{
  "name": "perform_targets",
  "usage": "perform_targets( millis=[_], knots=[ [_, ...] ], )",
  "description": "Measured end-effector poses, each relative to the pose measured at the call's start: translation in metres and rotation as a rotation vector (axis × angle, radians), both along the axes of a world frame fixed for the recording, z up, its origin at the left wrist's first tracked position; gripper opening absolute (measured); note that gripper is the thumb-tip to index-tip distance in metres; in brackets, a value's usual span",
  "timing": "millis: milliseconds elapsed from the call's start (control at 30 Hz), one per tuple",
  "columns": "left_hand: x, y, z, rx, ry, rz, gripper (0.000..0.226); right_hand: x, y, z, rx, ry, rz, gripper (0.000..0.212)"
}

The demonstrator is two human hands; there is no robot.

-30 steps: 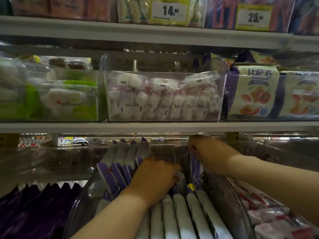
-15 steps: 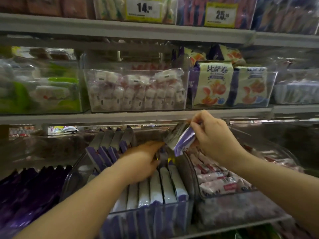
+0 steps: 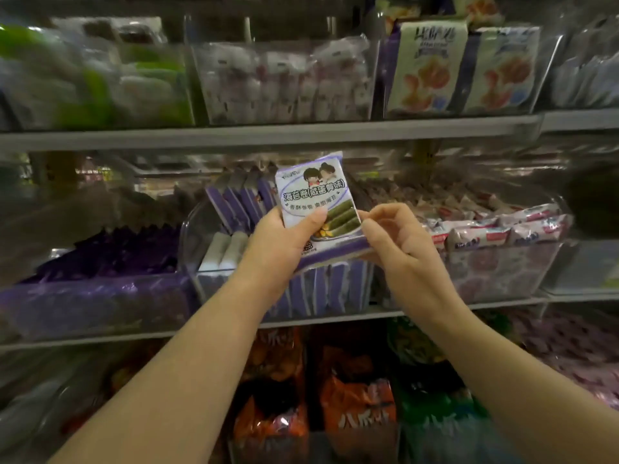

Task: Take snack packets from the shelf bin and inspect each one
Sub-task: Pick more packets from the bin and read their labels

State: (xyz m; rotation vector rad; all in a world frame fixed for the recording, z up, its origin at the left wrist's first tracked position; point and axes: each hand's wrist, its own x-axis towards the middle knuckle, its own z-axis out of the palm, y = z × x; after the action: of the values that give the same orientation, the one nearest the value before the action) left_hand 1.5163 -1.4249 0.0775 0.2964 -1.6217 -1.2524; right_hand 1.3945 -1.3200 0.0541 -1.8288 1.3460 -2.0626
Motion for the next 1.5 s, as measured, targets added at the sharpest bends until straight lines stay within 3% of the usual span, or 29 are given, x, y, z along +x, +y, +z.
perform_targets(
  millis=[167, 233, 400, 533, 600, 700, 900, 1000, 1133, 1367, 1500],
  knots=[
    [0.011, 0.015, -0.049, -0.220, -0.076, 0.087, 0.037, 0.002, -0.006, -0.030, 0.096, -0.293, 0.120, 0.047],
    [0.014, 0.018, -0.072, -0.243, -0.125, 0.070, 0.041, 0.004, -0.009, -0.042, 0.115, -0.403, 0.217, 0.054],
    [0.014, 0.017, -0.112, -0.224, -0.153, 0.044, 0.061, 0.002, -0.018, -0.071, 0.084, -0.540, 0.270, 0.040],
    [0.010, 0.015, -0.114, -0.247, -0.214, 0.070, 0.047, -0.002, -0.021, -0.080, 0.105, -0.531, 0.286, 0.025],
    [0.010, 0.016, -0.110, -0.188, -0.156, 0.019, 0.033, -0.003, -0.019, -0.082, 0.131, -0.484, 0.296, 0.023],
    [0.008, 0.022, -0.109, -0.061, 0.002, -0.039, 0.042, 0.001, -0.016, -0.088, 0.152, -0.422, 0.269, 0.021],
    [0.007, 0.029, -0.108, 0.103, 0.107, -0.066, 0.021, 0.008, -0.009, -0.091, 0.111, -0.436, 0.272, 0.028],
    [0.010, 0.029, -0.108, 0.171, 0.145, -0.099, 0.023, 0.012, -0.008, -0.093, 0.108, -0.464, 0.260, 0.031],
    [0.011, 0.029, -0.110, 0.218, 0.128, -0.078, 0.021, 0.017, -0.011, -0.093, 0.104, -0.591, 0.316, 0.013],
    [0.020, 0.026, -0.107, 0.241, 0.053, -0.192, 0.033, 0.014, -0.013, -0.095, 0.083, -0.710, 0.350, 0.020],
    [0.029, 0.022, -0.103, 0.285, 0.060, -0.231, 0.031, 0.011, -0.008, -0.093, 0.156, -0.650, 0.438, 0.031]
  ],
)
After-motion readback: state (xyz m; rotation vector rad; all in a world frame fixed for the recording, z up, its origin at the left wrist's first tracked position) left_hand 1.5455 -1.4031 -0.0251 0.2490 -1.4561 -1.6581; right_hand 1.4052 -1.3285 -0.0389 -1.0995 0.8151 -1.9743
